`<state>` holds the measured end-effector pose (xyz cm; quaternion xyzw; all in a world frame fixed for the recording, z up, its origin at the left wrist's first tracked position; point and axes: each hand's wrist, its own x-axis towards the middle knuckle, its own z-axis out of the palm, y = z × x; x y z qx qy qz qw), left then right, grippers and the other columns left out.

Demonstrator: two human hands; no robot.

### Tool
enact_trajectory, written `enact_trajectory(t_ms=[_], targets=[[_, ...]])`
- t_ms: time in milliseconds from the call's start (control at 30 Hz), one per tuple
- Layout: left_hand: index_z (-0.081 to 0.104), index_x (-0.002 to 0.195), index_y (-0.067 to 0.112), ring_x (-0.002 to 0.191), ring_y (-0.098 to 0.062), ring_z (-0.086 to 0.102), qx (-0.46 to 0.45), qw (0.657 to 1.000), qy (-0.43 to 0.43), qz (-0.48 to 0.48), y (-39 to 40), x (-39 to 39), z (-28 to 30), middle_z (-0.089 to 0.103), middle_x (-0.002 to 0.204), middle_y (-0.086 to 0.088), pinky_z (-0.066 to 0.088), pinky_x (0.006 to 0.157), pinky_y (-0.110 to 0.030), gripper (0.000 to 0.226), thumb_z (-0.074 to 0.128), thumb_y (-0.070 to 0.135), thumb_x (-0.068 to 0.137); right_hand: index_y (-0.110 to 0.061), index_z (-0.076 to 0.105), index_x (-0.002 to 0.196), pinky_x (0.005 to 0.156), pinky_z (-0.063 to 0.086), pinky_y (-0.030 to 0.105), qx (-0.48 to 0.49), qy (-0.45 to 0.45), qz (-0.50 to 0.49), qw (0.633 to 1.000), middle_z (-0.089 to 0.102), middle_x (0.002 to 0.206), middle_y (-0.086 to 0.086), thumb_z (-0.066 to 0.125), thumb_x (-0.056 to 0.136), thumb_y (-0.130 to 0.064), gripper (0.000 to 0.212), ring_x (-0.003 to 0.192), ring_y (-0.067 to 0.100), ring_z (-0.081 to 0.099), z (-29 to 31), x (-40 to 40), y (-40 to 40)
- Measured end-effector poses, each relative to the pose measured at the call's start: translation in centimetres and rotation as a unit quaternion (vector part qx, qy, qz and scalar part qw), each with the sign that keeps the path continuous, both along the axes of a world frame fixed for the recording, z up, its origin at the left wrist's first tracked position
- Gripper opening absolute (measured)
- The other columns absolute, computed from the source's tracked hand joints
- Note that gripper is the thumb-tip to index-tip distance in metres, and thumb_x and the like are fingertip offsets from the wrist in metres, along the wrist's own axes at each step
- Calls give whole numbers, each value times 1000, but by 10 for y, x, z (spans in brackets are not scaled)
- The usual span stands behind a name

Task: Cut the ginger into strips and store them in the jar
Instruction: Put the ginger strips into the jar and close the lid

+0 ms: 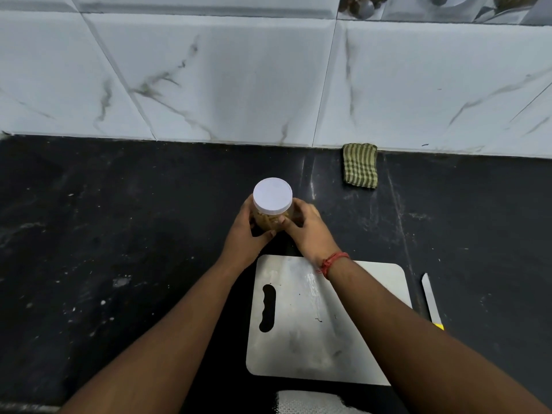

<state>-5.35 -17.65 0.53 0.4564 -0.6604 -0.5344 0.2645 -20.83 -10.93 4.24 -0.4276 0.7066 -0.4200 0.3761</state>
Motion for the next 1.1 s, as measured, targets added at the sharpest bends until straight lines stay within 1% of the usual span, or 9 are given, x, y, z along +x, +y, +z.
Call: enact_trajectory(t_ms=[167,267,367,433,500,567,767,933,1100], targets=[[34,153,29,134,-5,51,-5,1000,5,6,4,0,-4,50,147,8,46,109,-28,88,77,0,82,-19,41,141,106,41,28,11,19,6,1000,43,134,-4,65,90,-34,58,121,10,49,-4,-1,5],[31,155,28,138,-8,46,-6,999,-12,39,10,2,-9,44,153,4,43,114,-35,87,77,9,84,-19,38,143,106,39,27,14,33,4,999,41,138,-3,63,90,-34,60,125,11,46,-7,1,14],[34,154,24,139,-12,45,-24,995,-50,88,26,5,-6,42,153,2,42,115,-40,77,74,14,89,-20,37,143,105,38,24,13,66,6,998,41,139,-2,61,92,-34,58,125,11,45,-8,5,26],[42,148,18,133,-13,47,-74,989,-72,106,41,6,1,43,146,5,44,112,-38,64,70,12,91,-18,36,144,104,38,23,13,84,6,996,41,140,-2,60,93,-34,58,126,12,44,-7,7,33],[51,139,15,124,-10,50,-128,983,-84,98,55,7,6,46,135,7,46,107,-35,49,68,11,93,-17,36,144,102,36,20,13,98,6,995,40,141,-1,59,93,-33,58,127,13,44,-7,8,40],[54,135,14,121,-12,51,-162,979,-102,73,68,7,8,50,133,4,47,105,-36,44,66,12,93,-15,36,144,100,33,18,11,122,13,992,40,142,0,58,94,-33,58,127,14,43,-7,8,49],[60,130,14,122,-18,51,-218,962,-166,8,98,10,3,57,132,0,45,105,-41,41,66,12,90,-16,40,142,111,35,31,-1,190,9,982,42,143,-2,57,94,-33,54,131,14,40,-17,0,88],[62,124,17,120,-20,52,-229,951,-206,4,114,12,-3,59,130,2,44,103,-44,37,69,16,88,-17,43,139,111,31,26,-2,239,5,971,44,141,-3,55,94,-32,49,130,13,39,-24,-9,121],[63,125,16,123,-22,49,-224,946,-233,15,127,9,-4,58,132,0,41,107,-45,37,69,17,89,-15,43,140,114,28,28,-4,284,14,959,46,141,0,56,93,-30,51,133,16,37,-25,-17,151]])
